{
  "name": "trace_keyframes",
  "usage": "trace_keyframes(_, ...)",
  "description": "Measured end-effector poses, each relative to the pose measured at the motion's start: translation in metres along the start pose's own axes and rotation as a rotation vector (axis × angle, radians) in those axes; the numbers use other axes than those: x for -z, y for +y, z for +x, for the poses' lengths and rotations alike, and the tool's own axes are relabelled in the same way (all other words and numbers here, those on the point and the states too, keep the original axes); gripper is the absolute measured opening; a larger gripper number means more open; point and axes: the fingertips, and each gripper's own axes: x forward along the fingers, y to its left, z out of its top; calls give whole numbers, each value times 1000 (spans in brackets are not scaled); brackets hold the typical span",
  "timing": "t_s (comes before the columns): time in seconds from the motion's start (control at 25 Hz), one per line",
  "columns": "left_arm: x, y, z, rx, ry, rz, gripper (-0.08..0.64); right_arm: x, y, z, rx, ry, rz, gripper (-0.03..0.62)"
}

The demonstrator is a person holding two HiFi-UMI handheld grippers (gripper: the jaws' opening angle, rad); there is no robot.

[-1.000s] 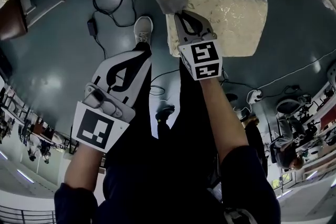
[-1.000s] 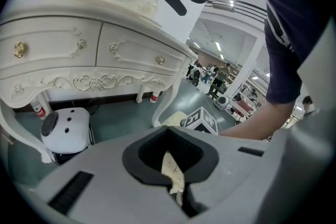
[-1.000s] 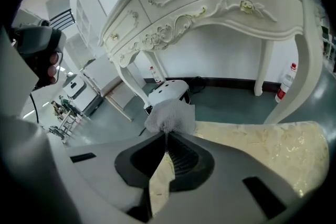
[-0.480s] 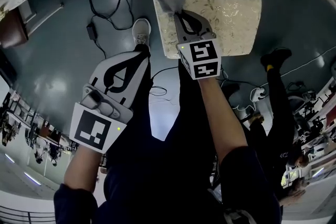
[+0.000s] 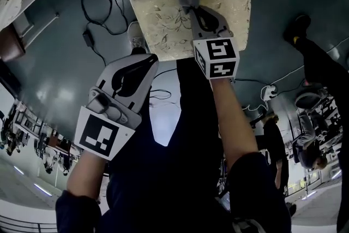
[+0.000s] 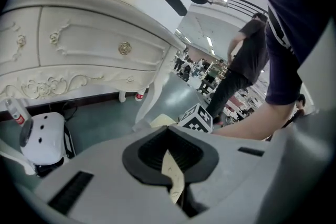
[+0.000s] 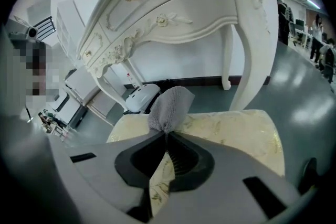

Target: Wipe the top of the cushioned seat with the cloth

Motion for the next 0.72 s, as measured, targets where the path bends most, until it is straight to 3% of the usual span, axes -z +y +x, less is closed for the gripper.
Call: trace_keyframes(0.72, -28, -69, 69, 53, 29, 53, 8, 7, -129, -62, 128, -27, 36, 40)
